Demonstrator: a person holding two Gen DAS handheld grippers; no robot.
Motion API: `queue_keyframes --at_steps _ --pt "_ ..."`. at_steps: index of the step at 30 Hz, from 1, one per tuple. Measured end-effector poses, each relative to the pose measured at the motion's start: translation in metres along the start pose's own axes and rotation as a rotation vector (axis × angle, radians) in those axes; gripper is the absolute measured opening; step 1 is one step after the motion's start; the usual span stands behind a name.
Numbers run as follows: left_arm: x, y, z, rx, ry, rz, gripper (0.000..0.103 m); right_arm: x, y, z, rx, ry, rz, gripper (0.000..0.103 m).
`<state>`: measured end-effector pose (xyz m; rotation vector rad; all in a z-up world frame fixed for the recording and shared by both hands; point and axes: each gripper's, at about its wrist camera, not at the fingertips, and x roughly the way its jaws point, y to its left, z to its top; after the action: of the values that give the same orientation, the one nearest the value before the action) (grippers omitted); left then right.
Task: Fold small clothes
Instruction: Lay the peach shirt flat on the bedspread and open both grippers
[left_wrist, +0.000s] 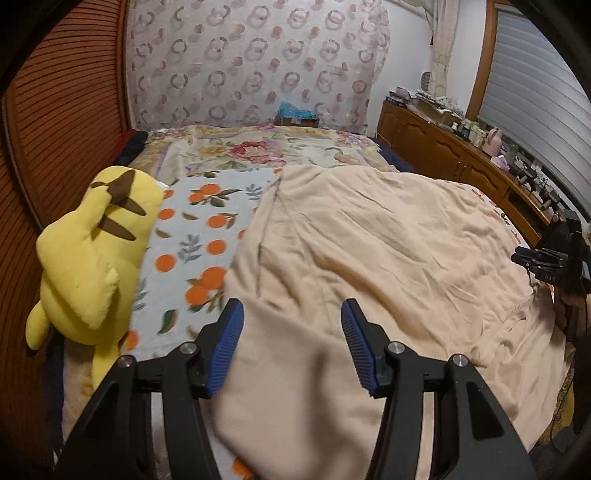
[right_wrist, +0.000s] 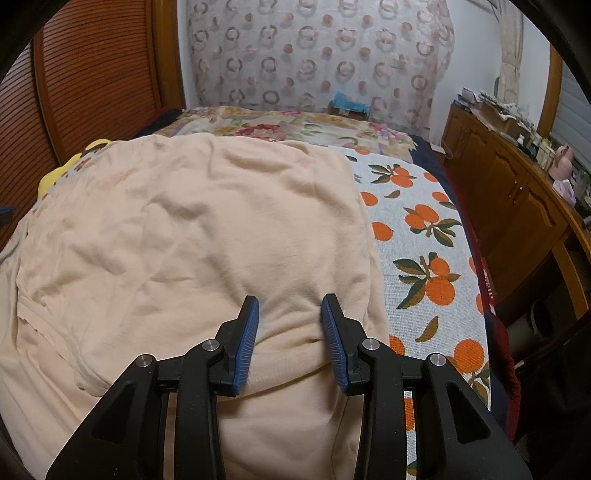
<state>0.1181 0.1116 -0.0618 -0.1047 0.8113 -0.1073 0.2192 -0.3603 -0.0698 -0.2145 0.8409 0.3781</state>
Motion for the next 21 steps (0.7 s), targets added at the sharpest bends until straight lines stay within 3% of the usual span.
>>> queue_keyframes --at_steps 10,18,19,20,21 --pt "0.042 -0.003 0.004 -0.008 0.111 0.033 0.045 0.000 0.000 -0.001 0.000 0.000 0.000 0.035" --pt "0.047 -0.008 0.007 0.005 0.120 0.031 0.044 0.000 0.000 -0.001 0.000 -0.001 0.000 0.035" --pt "0.047 -0.010 0.007 0.011 0.120 0.007 0.040 0.000 0.001 -0.001 -0.001 -0.001 -0.001 0.035" --pt "0.048 -0.013 0.007 0.025 0.127 -0.017 0.015 0.000 0.000 -0.001 -0.001 -0.001 -0.001 0.035" --pt "0.050 -0.017 0.007 0.039 0.137 -0.017 0.012 0.000 0.000 -0.001 -0.001 -0.001 -0.001 0.035"
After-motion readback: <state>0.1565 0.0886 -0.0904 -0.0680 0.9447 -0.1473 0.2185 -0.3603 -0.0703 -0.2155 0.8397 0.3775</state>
